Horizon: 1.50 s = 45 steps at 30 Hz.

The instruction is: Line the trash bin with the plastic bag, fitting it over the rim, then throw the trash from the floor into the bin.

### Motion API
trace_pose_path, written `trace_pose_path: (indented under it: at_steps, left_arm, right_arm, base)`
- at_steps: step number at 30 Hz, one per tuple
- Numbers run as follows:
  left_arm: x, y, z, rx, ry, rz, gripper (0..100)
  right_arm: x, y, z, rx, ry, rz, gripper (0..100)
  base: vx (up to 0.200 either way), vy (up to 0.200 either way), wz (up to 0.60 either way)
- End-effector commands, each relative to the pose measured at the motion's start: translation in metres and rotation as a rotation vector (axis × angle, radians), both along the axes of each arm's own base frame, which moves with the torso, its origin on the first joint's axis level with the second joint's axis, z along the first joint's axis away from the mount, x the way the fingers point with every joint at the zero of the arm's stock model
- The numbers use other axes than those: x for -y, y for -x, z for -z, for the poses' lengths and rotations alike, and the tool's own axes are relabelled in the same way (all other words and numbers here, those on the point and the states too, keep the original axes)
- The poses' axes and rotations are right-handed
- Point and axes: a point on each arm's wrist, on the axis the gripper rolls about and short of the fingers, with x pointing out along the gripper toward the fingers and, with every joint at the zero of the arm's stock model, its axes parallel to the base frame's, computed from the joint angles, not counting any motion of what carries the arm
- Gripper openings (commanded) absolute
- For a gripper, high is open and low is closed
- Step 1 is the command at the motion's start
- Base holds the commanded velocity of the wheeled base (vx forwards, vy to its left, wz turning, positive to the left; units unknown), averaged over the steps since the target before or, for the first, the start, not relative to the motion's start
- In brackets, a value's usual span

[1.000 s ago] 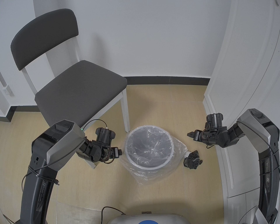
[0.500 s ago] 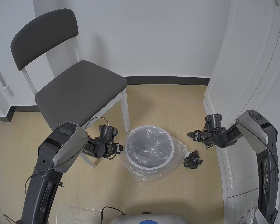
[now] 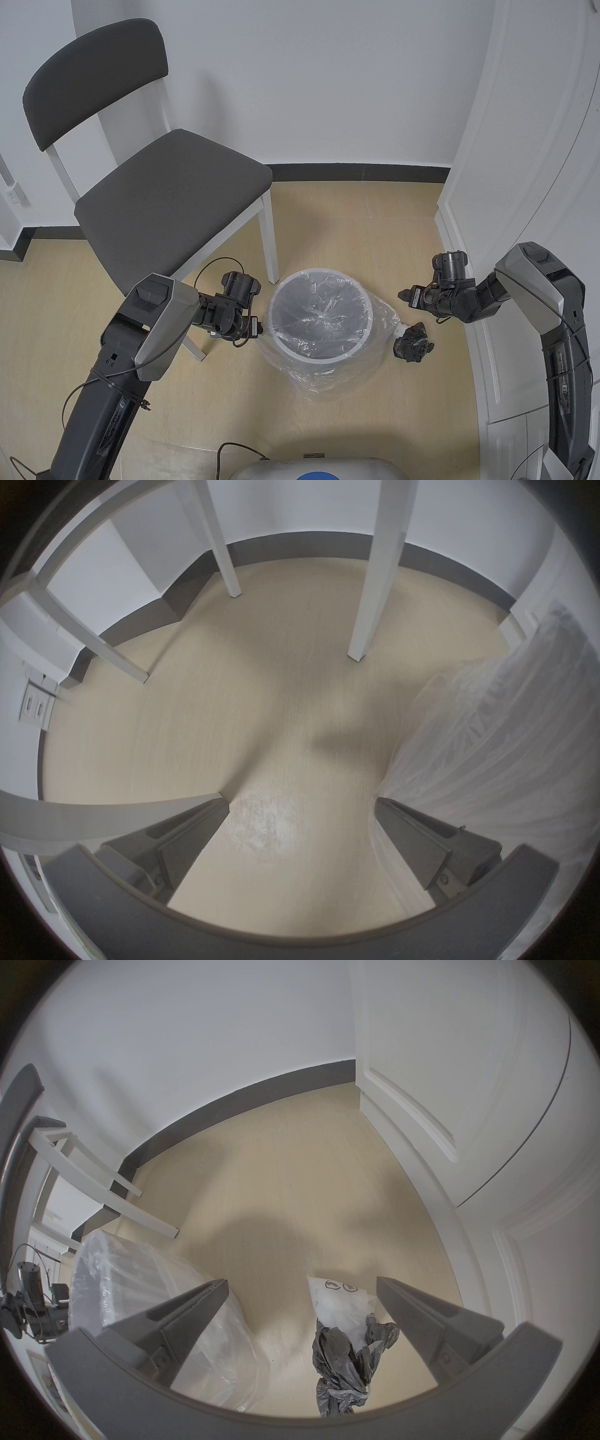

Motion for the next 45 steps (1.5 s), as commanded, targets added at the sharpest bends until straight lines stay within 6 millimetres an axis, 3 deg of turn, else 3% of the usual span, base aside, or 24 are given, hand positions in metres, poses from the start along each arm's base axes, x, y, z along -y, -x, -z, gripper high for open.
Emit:
trace_pose_path:
  at_steps: [1,8,10,17,21,27,32,34,44,45]
  left_arm:
    - [-0.001,0.001,0.017,-0.024,-0.023,0.009,100]
    - [0.001,-0.002,-0.004,0.021,-0.01,-0.026,100]
    - [0.005,-0.004,-0.038,0.076,0.046,-0.067,100]
    - [0.004,0.03,-0.077,0.043,0.047,-0.061,100]
    - [0.006,0.044,-0.078,0.024,0.052,-0.062,100]
    - [0.007,0.044,-0.071,0.018,0.053,-0.068,100]
    - [0.008,0.047,-0.071,0.01,0.056,-0.072,100]
    - [0.007,0.048,-0.073,0.013,0.065,-0.088,100]
    - [0.005,0.061,-0.1,0.031,0.085,-0.094,100]
    - [0.003,0.07,-0.109,0.031,0.089,-0.096,100]
  right_arm:
    - [-0.002,0.0,0.006,-0.01,0.002,-0.003,100]
    - [-0.005,0.002,0.003,-0.011,0.006,-0.01,100]
    - [-0.008,0.004,0.005,-0.017,0.014,-0.013,100]
    - [-0.018,0.007,0.014,-0.028,0.102,-0.023,100]
    - [-0.026,0.011,0.026,-0.047,0.168,-0.016,100]
    - [-0.034,0.014,0.035,-0.057,0.19,-0.042,100]
    - [-0.039,0.011,0.032,-0.049,0.252,-0.108,100]
    - [-0.051,0.006,0.033,-0.033,0.273,-0.146,100]
    - [-0.074,-0.006,0.041,-0.084,0.285,-0.193,100]
    - [-0.079,-0.008,0.047,-0.092,0.286,-0.203,100]
  base:
    - [0.0,0.0,0.0]
    - [0.0,0.0,0.0]
    - [0.0,0.0,0.0]
    - [0.0,0.0,0.0]
    - [0.0,0.0,0.0]
    - [0.0,0.0,0.0]
    - [0.0,0.0,0.0]
    - [0.0,0.0,0.0]
    - [0.0,0.0,0.0]
    - [0.0,0.0,0.0]
